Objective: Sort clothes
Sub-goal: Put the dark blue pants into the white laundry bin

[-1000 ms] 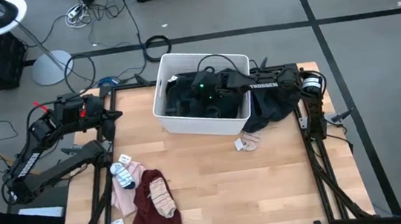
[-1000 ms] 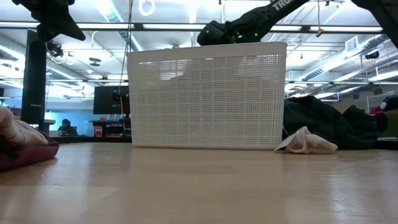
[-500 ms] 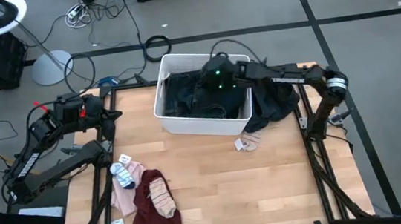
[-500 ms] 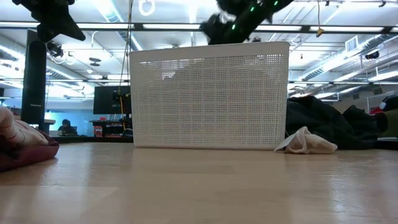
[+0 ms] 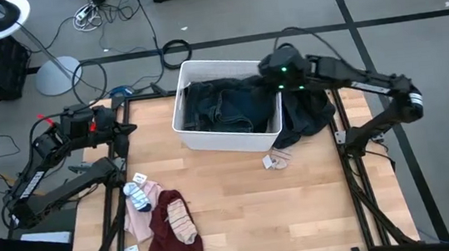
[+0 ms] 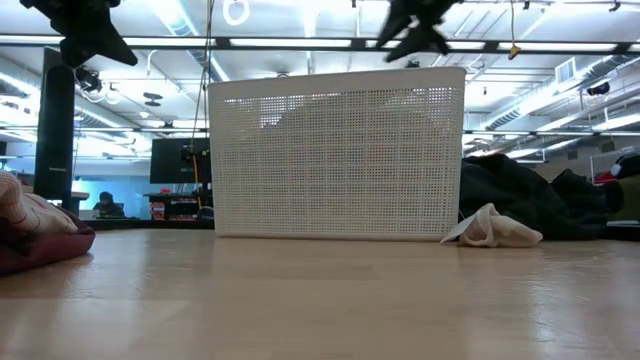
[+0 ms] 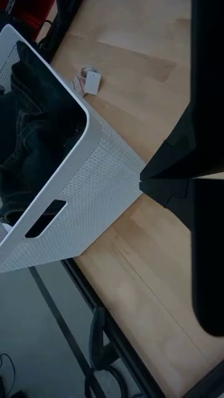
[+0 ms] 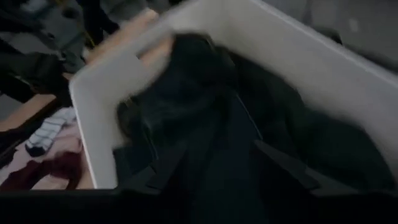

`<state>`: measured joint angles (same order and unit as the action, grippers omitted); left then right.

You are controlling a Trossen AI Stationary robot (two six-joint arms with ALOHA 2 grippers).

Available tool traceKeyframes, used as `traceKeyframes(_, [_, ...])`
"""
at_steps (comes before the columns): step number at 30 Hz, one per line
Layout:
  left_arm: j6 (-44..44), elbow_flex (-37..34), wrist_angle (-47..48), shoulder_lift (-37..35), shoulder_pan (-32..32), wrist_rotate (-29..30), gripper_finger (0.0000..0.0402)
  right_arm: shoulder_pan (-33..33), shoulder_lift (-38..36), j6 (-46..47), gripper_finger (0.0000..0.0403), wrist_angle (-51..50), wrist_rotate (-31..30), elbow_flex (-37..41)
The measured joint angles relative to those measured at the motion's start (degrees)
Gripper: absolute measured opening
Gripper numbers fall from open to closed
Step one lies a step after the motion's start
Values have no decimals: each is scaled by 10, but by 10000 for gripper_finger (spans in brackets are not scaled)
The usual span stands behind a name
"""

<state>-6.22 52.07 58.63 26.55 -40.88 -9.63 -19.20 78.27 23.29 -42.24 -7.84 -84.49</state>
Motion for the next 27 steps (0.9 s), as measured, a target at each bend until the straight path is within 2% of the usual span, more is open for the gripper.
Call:
traceKeyframes(6, [0, 0, 0, 0, 0, 0, 1, 3, -54, 116, 159, -164, -3, 0])
traceKeyframes(11, [0, 0, 0, 0, 0, 0, 1, 24, -88, 177, 152, -257, -41, 0])
traceKeyframes(17, [0, 0, 0, 0, 0, 0, 1, 42, -112, 234, 147, -317, -83, 0])
traceKeyframes(21, [0, 0, 0, 0, 0, 9, 1, 29, -112, 255, 136, -351, -96, 15])
traceKeyframes(27, [0, 0, 0, 0, 0, 11, 1, -8, -109, 250, 91, -345, -39, 97])
